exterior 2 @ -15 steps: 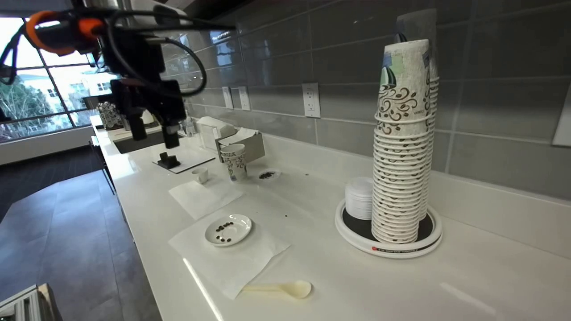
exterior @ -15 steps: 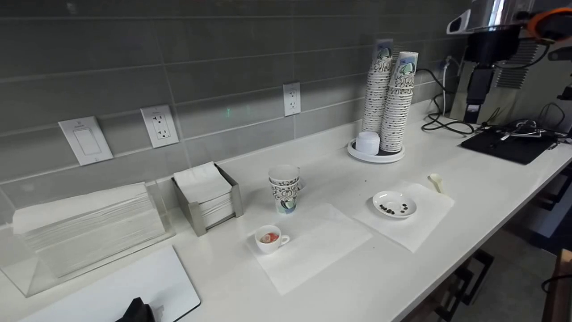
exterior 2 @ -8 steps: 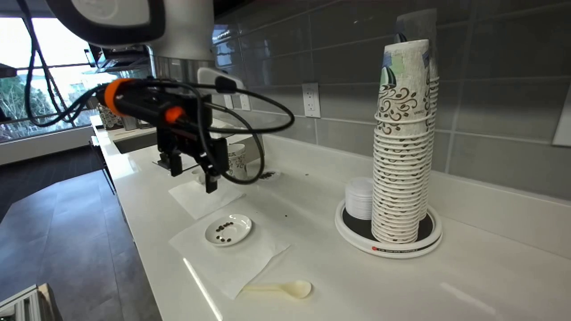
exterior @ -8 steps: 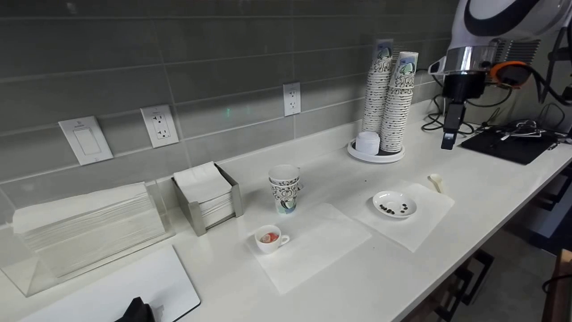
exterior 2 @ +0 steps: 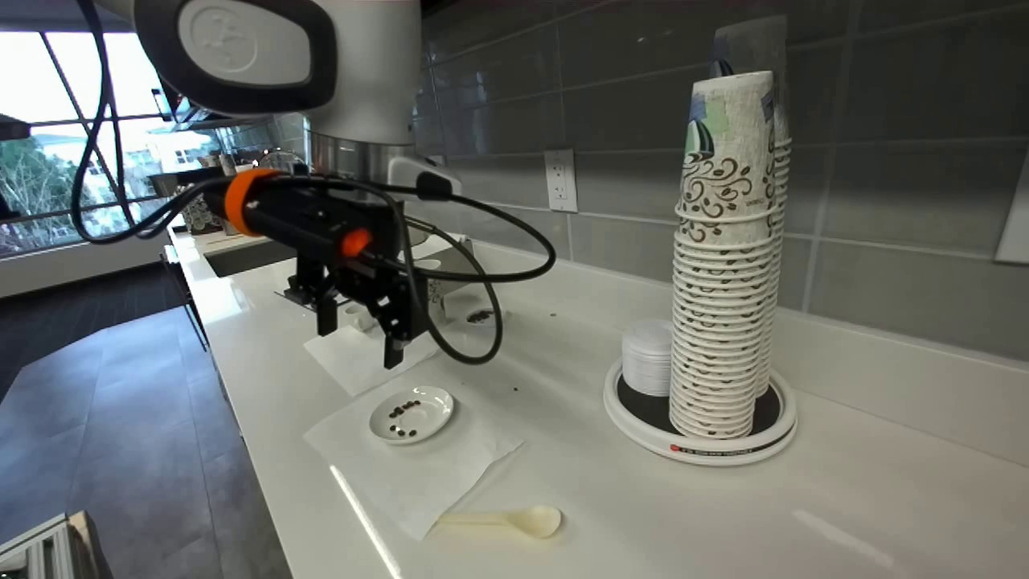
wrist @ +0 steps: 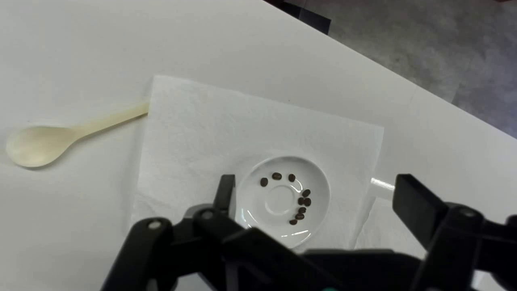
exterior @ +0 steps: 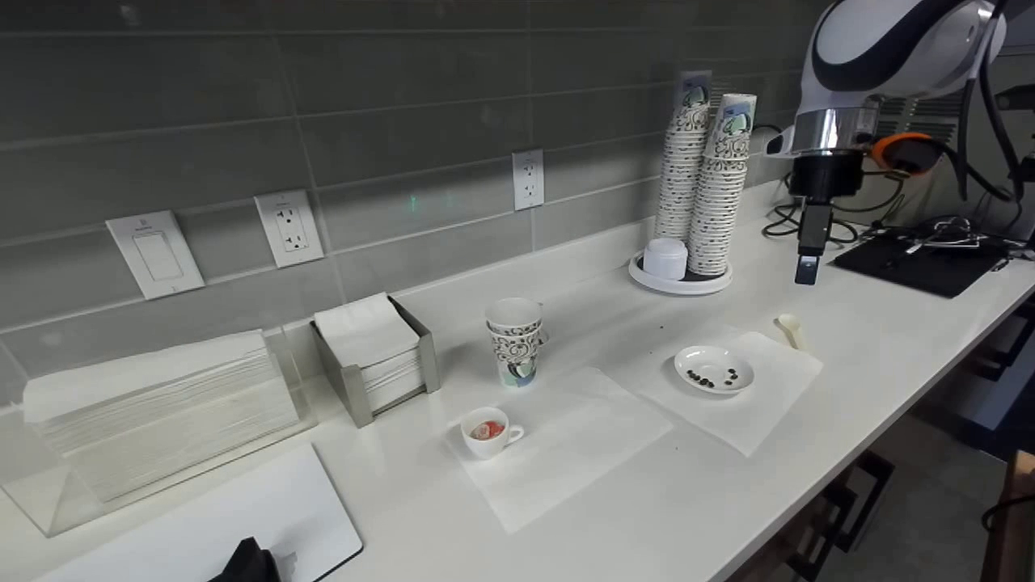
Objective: Pour the contents on the white plate into the stacked coffee cups on the left.
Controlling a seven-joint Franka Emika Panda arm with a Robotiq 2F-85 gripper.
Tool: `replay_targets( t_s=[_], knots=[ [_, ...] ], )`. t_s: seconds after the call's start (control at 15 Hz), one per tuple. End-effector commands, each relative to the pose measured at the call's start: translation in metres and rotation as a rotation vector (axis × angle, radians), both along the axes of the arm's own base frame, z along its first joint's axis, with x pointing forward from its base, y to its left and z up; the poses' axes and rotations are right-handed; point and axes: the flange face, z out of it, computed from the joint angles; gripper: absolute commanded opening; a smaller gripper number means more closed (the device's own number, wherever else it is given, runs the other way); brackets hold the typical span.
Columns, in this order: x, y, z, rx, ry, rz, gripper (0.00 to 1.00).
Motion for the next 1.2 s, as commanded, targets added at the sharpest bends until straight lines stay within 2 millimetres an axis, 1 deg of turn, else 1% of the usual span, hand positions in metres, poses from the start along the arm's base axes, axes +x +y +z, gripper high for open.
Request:
replay_targets(
  t_s=[0.0,0.27,0.73,0.93,1.13],
  knots=[
    [0.000,0.000,0.000,0.000,0.001,0.000,1.00],
    [0.000,0.000,0.001,0.001,0.001,0.000,1.00],
    [0.018,0.004,-0.042,0.048,-0.002,-0.042,1.00],
    [0.026,0.000,-0.061,0.095,-0.028,-0.040,1.00],
    [0.030,-0.009,-0.080,0.117,-0.060,-0.042,1.00]
  ],
)
